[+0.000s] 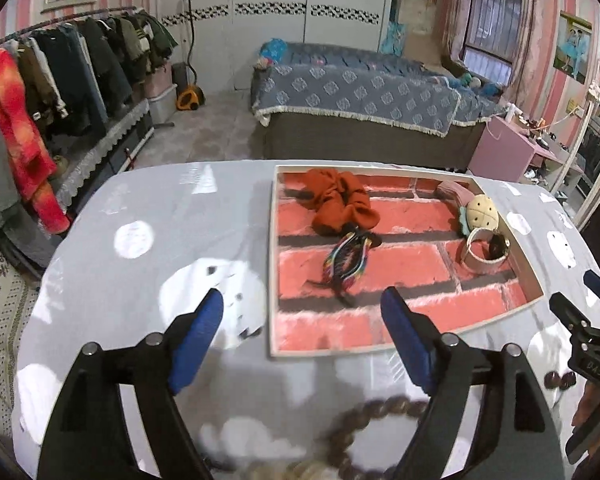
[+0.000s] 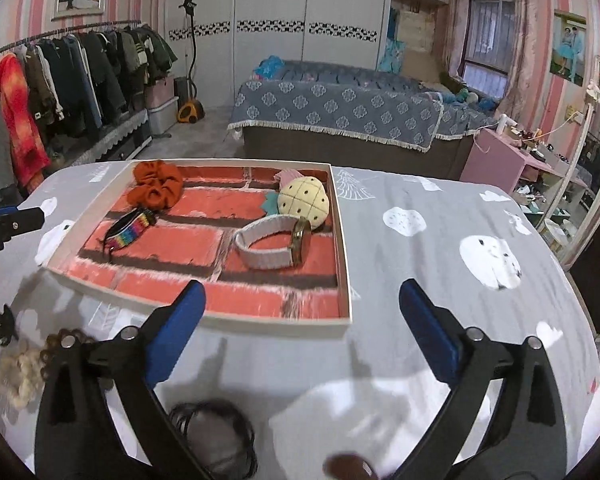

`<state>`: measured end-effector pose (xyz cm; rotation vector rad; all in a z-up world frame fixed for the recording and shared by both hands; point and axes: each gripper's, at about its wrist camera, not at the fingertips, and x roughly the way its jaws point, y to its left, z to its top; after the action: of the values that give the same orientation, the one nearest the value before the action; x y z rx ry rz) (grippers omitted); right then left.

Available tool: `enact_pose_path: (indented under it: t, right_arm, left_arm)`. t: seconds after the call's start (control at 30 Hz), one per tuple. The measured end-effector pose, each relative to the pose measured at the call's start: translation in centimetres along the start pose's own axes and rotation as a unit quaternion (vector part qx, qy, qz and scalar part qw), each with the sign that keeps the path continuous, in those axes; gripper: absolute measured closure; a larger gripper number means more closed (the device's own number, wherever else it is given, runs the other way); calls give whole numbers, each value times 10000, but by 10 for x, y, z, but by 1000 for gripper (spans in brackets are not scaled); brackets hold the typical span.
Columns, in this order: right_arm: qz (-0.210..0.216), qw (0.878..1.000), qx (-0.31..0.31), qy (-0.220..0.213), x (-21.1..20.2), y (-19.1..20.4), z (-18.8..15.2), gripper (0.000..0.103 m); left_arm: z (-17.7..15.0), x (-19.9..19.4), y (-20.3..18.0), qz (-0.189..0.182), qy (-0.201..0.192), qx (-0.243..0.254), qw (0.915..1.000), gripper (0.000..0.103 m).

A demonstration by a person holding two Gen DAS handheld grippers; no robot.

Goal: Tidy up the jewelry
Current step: 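Withdraw both tools from the tray toward the remaining jewelry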

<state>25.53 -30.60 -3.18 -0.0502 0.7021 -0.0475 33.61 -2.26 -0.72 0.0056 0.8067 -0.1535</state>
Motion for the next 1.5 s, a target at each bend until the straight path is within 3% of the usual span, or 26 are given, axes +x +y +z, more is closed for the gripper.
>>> enact_pose_path:
  t: [0.13, 0.23, 0.53, 0.7, 0.9, 1.23, 1.43, 1.5]
  right_arm:
    - [-61, 10000, -12, -58, -18, 2, -16, 5]
    - [-83, 9999, 22, -118, -34, 0, -31, 5]
    - [-219, 9989, 324, -261, -69, -30, -70, 5]
    - [-420, 9981, 435, -76, -74, -52, -86, 5]
    - [-780, 9954, 515, -194, -80, -75, -100, 5]
    - [-821, 9949, 586, -98, -73, -83, -111, 5]
    - [-698, 9953, 665, 117, -64, -84, -116, 20]
    - [-654, 9950, 716, 216, -59, -85, -117, 30]
  left_arm:
    - [-18, -23, 10, 68, -146, -34, 9999, 22]
    - [-33, -38, 15, 125, -298, -59, 9995, 14]
    - [-77, -66, 25, 293, -486, 24, 9984, 14]
    - [-96, -74, 26, 406, -510, -9, 9979, 14]
    - [-117, -74, 21, 446, -508, 36, 9977, 14]
    - [-138, -68, 25, 316, -364, -180, 9987, 14]
    - [-145, -65, 17, 238, -328, -37, 9992, 14]
    - [-146, -63, 13, 235, -314, 48, 9992, 14]
